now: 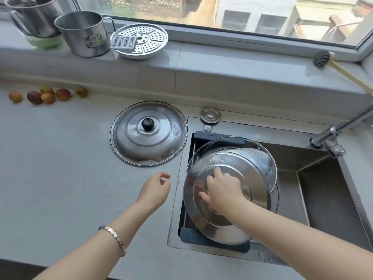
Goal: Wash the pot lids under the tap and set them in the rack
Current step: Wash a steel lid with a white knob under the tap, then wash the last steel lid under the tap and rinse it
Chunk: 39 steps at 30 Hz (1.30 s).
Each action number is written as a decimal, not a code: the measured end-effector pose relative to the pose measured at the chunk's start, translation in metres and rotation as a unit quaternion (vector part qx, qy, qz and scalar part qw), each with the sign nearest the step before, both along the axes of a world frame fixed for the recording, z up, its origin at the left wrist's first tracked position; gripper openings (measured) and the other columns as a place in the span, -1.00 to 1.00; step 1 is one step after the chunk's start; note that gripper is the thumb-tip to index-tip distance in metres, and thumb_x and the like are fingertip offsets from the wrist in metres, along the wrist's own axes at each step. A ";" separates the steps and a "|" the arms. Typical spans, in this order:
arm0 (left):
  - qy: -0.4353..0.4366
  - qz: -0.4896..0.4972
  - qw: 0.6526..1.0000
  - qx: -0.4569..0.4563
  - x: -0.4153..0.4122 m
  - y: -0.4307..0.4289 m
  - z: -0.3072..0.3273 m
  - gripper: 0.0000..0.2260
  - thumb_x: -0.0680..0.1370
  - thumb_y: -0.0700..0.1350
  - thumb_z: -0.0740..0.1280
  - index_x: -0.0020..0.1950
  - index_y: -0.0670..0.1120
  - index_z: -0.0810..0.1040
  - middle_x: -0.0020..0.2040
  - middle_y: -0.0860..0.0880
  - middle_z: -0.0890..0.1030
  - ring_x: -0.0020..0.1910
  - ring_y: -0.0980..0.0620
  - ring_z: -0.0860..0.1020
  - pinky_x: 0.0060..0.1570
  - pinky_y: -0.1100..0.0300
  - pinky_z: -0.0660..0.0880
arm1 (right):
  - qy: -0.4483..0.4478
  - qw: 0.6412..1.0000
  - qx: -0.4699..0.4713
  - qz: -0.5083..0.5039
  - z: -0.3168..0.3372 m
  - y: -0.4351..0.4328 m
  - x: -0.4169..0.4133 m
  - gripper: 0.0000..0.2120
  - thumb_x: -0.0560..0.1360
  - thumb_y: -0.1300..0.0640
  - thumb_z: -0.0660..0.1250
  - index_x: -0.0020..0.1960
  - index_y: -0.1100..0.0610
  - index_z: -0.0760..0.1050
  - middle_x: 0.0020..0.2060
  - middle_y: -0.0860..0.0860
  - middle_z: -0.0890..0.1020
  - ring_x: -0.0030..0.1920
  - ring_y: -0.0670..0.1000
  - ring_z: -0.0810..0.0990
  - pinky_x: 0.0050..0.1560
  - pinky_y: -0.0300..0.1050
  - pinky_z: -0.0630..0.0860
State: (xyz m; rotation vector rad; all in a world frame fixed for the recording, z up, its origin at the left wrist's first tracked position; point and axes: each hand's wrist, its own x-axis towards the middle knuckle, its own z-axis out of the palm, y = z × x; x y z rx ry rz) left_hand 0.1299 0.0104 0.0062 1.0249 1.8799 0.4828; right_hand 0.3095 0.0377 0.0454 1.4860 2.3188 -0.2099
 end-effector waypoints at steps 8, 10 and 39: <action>0.192 -0.033 0.978 0.073 -0.036 0.104 0.013 -0.61 0.54 -0.21 0.16 0.38 -0.10 0.31 0.35 -0.13 0.37 0.24 -0.16 0.43 0.12 0.06 0.38 | 0.136 0.984 0.084 -0.077 0.033 0.073 -0.017 -0.70 0.56 -0.06 0.10 0.10 0.10 0.47 0.05 0.04 0.51 0.00 0.15 0.56 -0.17 -0.11 0.33; 0.275 -0.065 0.957 0.066 -0.046 0.138 0.012 -0.58 0.54 -0.20 0.16 0.41 -0.07 0.26 0.41 -0.15 0.25 0.34 -0.18 0.31 0.19 0.00 0.35 | 0.178 0.973 0.089 -0.112 0.040 0.092 -0.021 -0.74 0.55 -0.03 0.12 0.05 0.08 0.50 0.00 0.02 0.55 -0.02 0.13 0.55 -0.15 -0.11 0.35; 0.415 -0.335 0.762 0.366 0.104 0.115 0.135 -0.61 0.03 -0.03 0.55 -0.22 -0.15 0.62 -0.45 -0.17 0.47 -0.54 -0.13 0.47 -0.61 0.29 0.24 | 0.655 0.431 -0.155 -0.602 0.054 0.083 0.123 -0.56 0.60 -0.11 0.06 0.15 0.21 0.51 0.01 0.15 0.64 -0.01 0.13 0.61 -0.18 -0.02 0.54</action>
